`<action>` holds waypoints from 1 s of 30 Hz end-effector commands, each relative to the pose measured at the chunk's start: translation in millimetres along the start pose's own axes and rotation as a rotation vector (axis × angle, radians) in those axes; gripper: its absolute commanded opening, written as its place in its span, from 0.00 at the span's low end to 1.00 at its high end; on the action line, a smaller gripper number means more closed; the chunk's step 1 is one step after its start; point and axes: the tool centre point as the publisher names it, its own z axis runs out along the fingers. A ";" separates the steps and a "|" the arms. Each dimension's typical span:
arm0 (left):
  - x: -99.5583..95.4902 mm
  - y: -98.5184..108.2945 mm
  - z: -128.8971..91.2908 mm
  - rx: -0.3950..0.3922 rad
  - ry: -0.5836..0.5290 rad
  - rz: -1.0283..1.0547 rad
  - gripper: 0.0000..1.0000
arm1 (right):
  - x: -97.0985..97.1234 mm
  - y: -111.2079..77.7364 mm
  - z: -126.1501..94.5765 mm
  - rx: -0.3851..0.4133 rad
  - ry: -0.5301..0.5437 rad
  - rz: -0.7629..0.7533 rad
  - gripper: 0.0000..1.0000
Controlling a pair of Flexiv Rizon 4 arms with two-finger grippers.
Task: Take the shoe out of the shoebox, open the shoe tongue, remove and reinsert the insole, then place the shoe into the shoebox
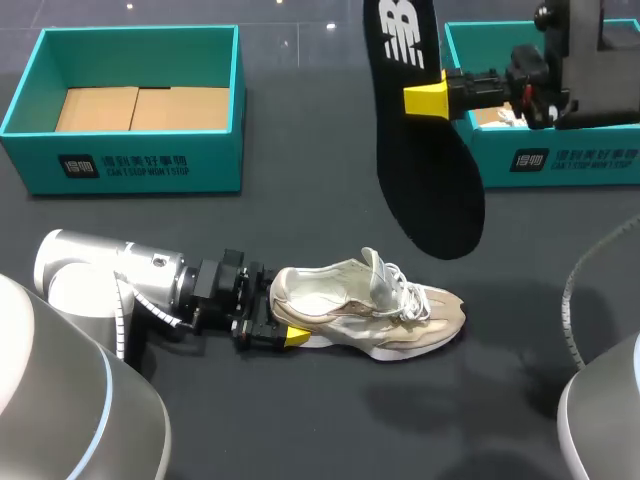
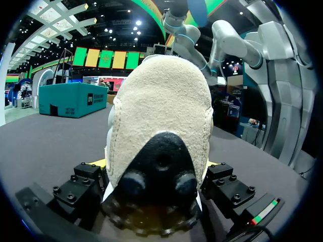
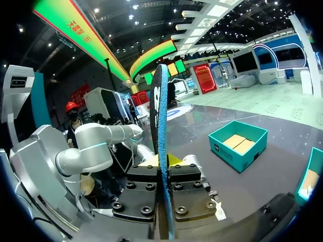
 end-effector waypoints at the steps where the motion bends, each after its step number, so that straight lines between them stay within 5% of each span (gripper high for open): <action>1: -0.7 1.2 0.0 -0.001 0.001 -0.001 0.00 | 2.5 -7.0 -6.0 -0.010 -0.001 0.003 0.00; 18: 3.5 -5.6 -1.6 0.008 0.016 0.014 0.00 | 2.5 -7.0 -6.0 -0.010 -0.001 0.003 0.00; 19: 4.2 -6.2 -2.5 0.009 0.019 0.014 0.05 | 2.5 -7.0 -6.0 -0.010 -0.001 0.003 0.00; 21: 6.2 -7.1 -4.3 0.006 0.032 0.009 0.72 | 2.5 -7.0 -6.0 -0.010 -0.001 0.003 0.00; 22: 7.5 -7.9 -5.3 0.006 0.032 0.010 0.96 | 2.5 -7.0 -6.0 -0.010 -0.001 0.003 0.00; 30: 11.8 -11.5 -14.3 -0.053 0.009 0.037 1.00 | 2.5 -7.0 -6.0 -0.010 -0.001 0.003 0.00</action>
